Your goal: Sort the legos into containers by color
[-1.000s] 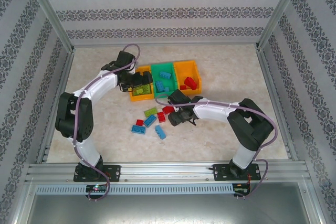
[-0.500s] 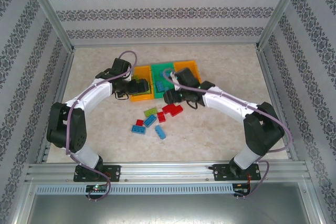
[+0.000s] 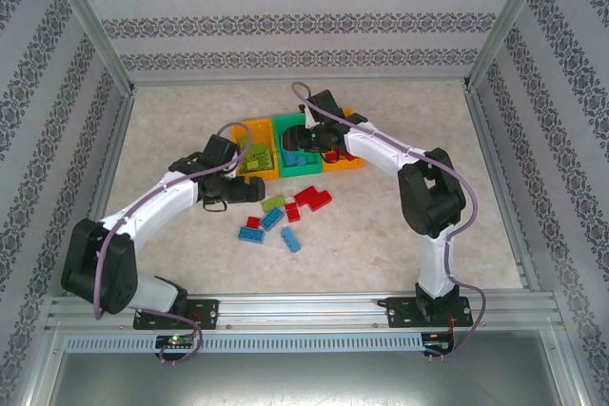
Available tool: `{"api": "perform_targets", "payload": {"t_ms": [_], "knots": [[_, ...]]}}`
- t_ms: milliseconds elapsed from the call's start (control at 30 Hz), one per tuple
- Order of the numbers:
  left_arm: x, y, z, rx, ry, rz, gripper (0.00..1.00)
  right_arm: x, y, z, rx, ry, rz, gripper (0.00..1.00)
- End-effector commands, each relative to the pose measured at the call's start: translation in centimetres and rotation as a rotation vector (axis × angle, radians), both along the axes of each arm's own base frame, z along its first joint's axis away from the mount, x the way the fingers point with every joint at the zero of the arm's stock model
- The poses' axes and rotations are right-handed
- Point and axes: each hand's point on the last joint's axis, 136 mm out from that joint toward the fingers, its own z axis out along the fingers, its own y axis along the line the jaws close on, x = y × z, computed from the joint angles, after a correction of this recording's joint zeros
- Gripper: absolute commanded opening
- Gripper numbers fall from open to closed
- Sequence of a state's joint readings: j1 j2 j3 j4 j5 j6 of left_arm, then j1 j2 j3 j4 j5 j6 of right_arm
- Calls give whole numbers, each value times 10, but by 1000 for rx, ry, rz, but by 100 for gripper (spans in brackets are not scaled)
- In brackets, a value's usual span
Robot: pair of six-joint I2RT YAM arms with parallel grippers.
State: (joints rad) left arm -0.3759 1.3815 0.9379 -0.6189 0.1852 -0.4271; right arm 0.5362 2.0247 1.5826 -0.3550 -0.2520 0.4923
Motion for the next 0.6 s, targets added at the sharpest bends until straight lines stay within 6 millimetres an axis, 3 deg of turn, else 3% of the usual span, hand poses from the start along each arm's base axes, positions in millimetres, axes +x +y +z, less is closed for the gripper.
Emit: {"api": "perform_targets", "payload": {"t_ms": [0,200,567], "knots": [[-27,11,-4,60,22,23,100,4,-8,-21,-25,70,-61,51],[-48,16,-11,66,46,49,100,10,-12,-30,-37,89,-96,56],[-53,14,-10,51,37,73,100,13,-9,-31,-26,93,-109,61]]}}
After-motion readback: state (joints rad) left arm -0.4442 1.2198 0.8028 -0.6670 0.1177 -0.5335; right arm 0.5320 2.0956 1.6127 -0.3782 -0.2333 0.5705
